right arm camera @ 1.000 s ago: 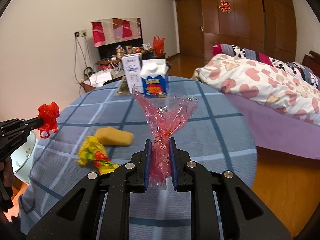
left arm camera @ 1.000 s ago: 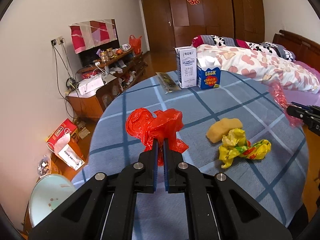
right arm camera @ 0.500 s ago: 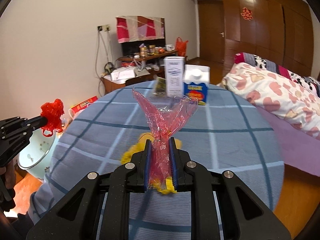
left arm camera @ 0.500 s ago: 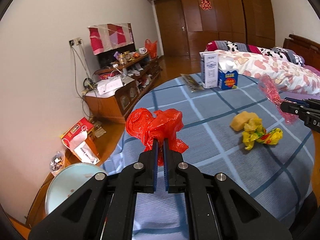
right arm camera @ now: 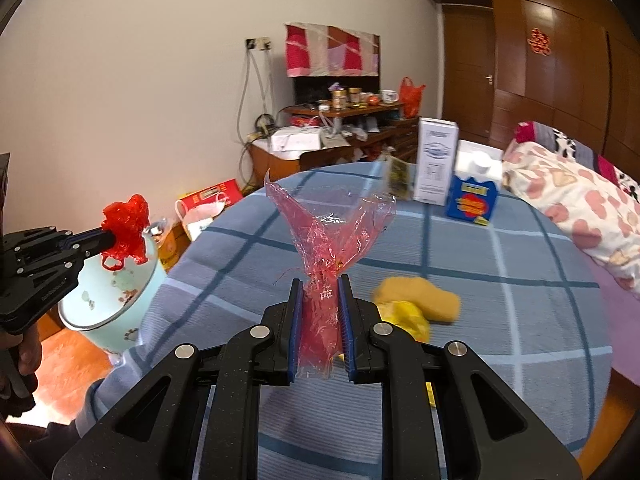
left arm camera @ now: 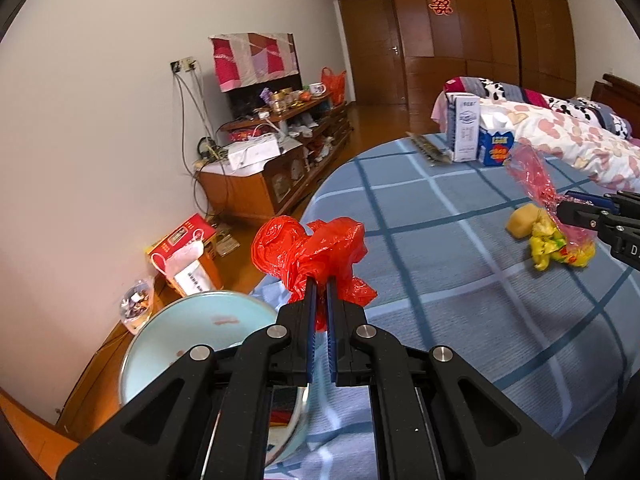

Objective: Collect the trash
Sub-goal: 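Carry the pink bag and red bag over the teal bin with both grippers, then open both grippers over the teal bin to drop the two bags, then move both grippers back to the yellow wrapper and sponge on the bed, then grasp the yellow candy wrapper with the right gripper and lift it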

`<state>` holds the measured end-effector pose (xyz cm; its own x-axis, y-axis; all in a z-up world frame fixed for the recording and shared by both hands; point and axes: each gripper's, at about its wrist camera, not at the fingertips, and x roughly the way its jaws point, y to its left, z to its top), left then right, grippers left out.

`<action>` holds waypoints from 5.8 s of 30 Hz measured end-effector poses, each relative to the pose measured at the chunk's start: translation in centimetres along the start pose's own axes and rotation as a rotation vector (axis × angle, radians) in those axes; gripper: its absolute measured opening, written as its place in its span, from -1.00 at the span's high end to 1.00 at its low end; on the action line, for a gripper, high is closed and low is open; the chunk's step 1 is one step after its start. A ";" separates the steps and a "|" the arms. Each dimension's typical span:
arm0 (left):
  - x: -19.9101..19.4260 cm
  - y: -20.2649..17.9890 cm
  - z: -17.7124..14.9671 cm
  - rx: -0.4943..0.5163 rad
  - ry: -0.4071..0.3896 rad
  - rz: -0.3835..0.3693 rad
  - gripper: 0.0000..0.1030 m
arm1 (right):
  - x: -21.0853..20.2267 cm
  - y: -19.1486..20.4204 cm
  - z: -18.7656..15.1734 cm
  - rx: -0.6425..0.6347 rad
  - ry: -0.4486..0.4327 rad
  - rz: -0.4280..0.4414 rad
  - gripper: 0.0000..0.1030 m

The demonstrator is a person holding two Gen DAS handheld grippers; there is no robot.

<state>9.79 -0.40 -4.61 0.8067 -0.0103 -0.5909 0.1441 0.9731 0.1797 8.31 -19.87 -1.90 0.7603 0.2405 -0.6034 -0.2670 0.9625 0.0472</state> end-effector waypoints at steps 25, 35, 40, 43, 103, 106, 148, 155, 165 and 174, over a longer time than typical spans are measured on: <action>-0.8 6.6 -3.6 -0.059 0.048 0.114 0.92 | 4.3 8.2 1.2 -0.147 0.043 0.120 0.65; -0.8 8.5 -4.3 -0.088 0.059 0.140 0.92 | 5.5 10.6 1.6 -0.184 0.060 0.154 0.65; -0.8 9.2 -4.7 -0.099 0.065 0.153 0.92 | 5.8 11.6 2.0 -0.201 0.060 0.173 0.65; -0.9 9.8 -4.9 -0.106 0.066 0.163 0.92 | 6.1 12.2 2.3 -0.213 0.059 0.182 0.65; -2.0 13.4 -7.0 -0.185 0.066 0.213 -0.01 | 9.1 20.7 2.3 -0.335 0.086 0.330 0.15; -2.1 13.3 -7.1 -0.191 0.055 0.232 -0.44 | 8.9 20.3 2.2 -0.327 0.080 0.322 0.01; 2.8 1.1 -2.4 -0.051 0.070 0.077 -0.75 | 1.7 -8.2 -5.8 0.053 0.216 -0.029 0.37; 3.4 -4.7 1.9 0.031 0.009 0.011 -0.75 | -1.4 -10.2 -5.2 0.120 0.103 -0.069 0.38; 7.1 -14.5 6.0 0.106 0.011 -0.112 -0.75 | -3.1 -17.2 -5.7 0.221 0.068 -0.249 0.37; 9.9 -21.3 7.3 0.184 0.043 -0.168 -0.73 | -4.3 -20.1 -6.2 0.256 0.031 -0.292 0.37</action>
<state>18.94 -22.96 -8.55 0.7378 -0.1551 -0.6570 0.3793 0.9003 0.2135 6.77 -41.06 -5.20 0.7630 -0.0481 -0.6446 0.1171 0.9910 0.0646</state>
